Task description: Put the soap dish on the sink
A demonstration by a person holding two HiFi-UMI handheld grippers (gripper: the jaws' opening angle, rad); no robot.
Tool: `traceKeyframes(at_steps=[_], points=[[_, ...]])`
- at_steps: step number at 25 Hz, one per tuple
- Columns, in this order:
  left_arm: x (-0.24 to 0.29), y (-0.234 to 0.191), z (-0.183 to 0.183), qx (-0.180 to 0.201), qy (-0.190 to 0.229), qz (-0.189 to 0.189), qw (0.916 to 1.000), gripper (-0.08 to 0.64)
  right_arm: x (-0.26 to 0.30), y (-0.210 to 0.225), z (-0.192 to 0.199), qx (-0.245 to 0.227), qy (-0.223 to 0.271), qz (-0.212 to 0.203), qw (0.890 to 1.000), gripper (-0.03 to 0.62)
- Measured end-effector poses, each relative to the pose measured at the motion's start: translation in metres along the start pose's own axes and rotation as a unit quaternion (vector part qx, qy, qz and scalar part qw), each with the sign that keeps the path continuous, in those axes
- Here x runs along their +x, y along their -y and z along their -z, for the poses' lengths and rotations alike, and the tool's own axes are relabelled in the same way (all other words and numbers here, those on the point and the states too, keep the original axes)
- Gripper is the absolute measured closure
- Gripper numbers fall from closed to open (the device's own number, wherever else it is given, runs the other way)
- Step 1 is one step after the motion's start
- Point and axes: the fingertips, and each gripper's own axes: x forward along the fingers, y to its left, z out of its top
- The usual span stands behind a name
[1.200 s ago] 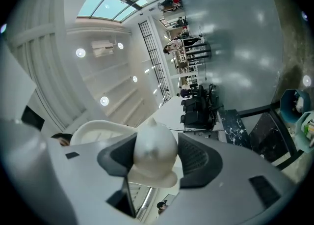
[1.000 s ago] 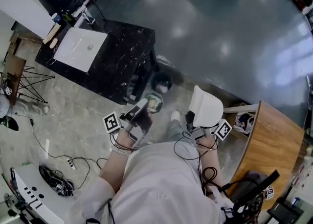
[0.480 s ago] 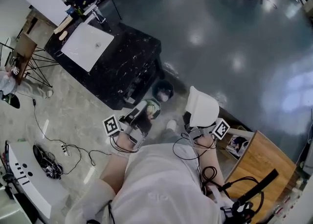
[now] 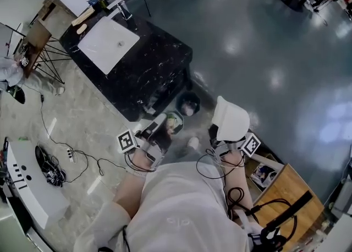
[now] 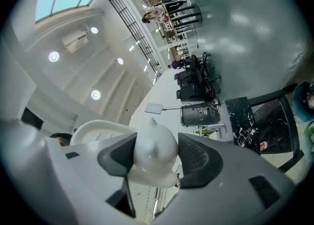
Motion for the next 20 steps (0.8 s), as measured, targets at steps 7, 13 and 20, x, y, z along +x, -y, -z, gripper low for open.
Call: traceKeyframes(at_steps=[7,13,20], points=[[-0.001,0.003,-0.036,0.001,0.016,0.009,0.9998,0.554,0.031,0.023,0.013,0.008,-0.016,0.009,1.0,0.333],[-0.021,0.013,-0.076,0.0,0.045,0.018,0.9988,0.554,0.075,0.043,0.038,0.009,-0.045,0.018,0.999,0.333],[-0.063,0.027,-0.134,0.001,0.11,0.033,0.9933,0.554,0.142,0.079,0.08,-0.011,-0.104,0.049,0.993,0.333]])
